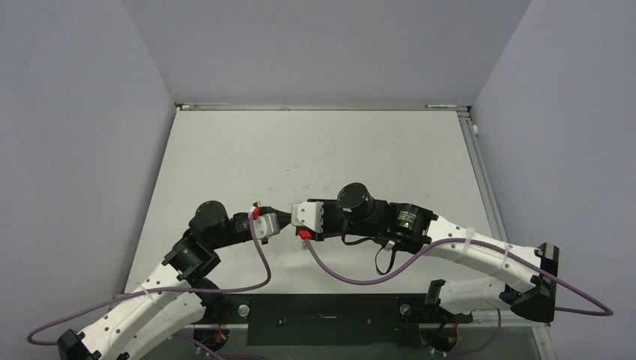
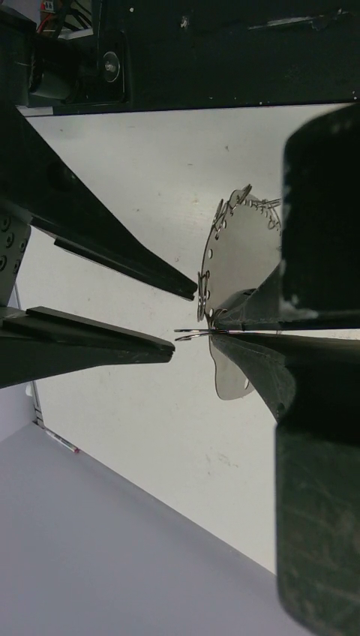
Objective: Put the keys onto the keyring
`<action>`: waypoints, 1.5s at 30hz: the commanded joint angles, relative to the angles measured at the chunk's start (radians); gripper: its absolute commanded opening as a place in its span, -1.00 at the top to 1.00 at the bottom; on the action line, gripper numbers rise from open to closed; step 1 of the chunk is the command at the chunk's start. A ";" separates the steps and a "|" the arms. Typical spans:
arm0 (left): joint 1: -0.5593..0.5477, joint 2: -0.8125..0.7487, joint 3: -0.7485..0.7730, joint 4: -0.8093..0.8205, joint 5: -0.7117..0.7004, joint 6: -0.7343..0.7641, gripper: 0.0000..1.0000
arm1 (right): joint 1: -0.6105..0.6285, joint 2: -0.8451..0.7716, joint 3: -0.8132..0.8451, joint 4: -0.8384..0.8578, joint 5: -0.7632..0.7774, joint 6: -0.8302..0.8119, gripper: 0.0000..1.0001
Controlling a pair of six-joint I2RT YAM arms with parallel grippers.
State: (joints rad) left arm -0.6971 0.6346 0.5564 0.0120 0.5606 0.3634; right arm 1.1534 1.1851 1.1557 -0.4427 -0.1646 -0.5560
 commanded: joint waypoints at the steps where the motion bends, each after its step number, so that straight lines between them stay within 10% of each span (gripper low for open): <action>1: 0.000 -0.003 0.062 0.029 0.008 0.009 1.00 | 0.009 0.006 0.060 -0.019 -0.004 -0.042 0.38; 45: -0.027 -0.001 0.069 -0.009 -0.025 0.040 1.00 | 0.045 0.048 0.115 -0.017 0.069 -0.116 0.54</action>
State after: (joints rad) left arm -0.7177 0.6430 0.5743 -0.0227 0.5442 0.3912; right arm 1.1927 1.2419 1.2251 -0.4744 -0.1173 -0.6632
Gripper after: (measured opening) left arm 0.005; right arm 0.225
